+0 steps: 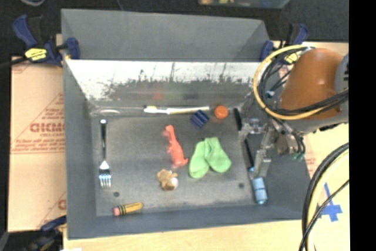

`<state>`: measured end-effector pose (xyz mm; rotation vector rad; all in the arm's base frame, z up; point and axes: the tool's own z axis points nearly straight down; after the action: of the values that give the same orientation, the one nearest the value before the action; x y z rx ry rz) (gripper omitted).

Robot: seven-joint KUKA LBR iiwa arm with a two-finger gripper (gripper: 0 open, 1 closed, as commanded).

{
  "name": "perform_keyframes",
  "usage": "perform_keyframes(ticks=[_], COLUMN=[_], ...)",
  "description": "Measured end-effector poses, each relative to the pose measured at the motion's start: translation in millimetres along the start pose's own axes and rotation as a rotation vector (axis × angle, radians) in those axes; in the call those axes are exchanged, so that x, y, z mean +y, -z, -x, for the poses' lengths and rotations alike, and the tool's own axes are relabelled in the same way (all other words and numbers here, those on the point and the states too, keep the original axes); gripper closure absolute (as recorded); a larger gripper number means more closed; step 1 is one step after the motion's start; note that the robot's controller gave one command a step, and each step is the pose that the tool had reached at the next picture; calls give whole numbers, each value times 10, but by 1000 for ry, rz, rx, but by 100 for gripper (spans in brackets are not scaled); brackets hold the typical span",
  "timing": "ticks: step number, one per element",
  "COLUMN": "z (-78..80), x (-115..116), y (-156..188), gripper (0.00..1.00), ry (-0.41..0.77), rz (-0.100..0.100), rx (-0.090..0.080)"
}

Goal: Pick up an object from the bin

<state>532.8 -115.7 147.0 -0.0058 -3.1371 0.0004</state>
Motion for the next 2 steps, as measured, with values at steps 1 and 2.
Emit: perform_keyframes(ticks=[1, 2], z=[20, 339], x=[4, 469], y=[46, -768], gripper=[0, 0], ry=[5, 412], rz=[-1, -1], rx=[-8, -8])
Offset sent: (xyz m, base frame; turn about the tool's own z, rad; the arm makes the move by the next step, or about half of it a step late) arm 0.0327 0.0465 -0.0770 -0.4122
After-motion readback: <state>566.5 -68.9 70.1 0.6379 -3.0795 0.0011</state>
